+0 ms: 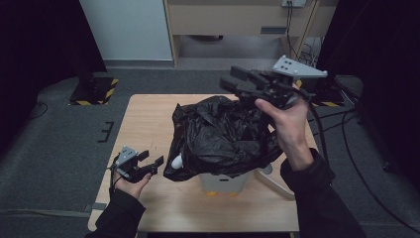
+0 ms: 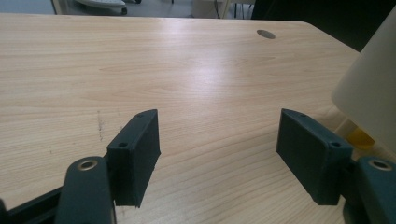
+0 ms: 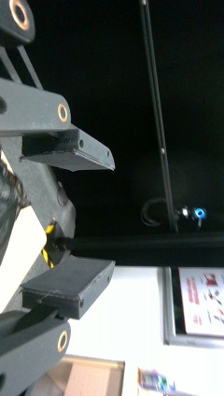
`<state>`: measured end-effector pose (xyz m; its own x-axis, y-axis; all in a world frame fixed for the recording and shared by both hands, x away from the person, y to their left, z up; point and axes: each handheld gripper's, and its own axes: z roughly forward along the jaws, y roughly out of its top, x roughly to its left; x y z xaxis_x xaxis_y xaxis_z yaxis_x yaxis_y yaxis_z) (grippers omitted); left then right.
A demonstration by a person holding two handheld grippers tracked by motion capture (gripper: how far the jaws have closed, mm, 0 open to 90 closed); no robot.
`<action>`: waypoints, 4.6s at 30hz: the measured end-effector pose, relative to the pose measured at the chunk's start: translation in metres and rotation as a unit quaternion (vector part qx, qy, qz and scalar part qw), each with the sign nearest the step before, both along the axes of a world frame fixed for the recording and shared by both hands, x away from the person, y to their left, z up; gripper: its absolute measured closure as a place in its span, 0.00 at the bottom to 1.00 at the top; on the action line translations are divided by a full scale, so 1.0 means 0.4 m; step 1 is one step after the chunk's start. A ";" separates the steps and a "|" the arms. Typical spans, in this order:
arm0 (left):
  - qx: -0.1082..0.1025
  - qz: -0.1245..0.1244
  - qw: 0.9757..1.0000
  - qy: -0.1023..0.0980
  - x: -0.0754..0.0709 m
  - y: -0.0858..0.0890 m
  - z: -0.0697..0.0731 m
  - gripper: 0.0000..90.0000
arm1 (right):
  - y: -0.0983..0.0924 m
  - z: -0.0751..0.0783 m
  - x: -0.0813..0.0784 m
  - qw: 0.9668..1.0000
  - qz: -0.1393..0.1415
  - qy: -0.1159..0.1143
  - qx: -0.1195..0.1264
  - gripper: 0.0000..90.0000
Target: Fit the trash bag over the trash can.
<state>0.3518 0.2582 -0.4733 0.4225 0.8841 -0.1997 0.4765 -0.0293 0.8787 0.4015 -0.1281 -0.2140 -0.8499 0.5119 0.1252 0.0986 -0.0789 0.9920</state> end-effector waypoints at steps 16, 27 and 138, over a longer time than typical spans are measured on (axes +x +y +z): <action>0.002 -0.002 1.000 0.008 0.000 0.000 -0.003 0.33 | 0.124 -0.181 0.020 0.973 0.004 0.120 -0.195 0.35; 0.003 -0.007 1.000 0.013 0.001 -0.003 -0.006 0.33 | 0.096 -0.137 0.002 0.986 0.009 0.084 -0.143 0.75; 0.011 -0.020 0.999 0.049 0.014 0.001 -0.027 0.31 | -0.554 -0.633 0.044 0.915 -0.292 0.215 -0.177 0.36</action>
<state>0.3576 0.2584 -0.4842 0.4374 0.8713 -0.2226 0.5584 -0.0691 0.8267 0.4192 -0.3496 -0.4672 -0.3291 0.9363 0.1229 0.5298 0.0754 0.8448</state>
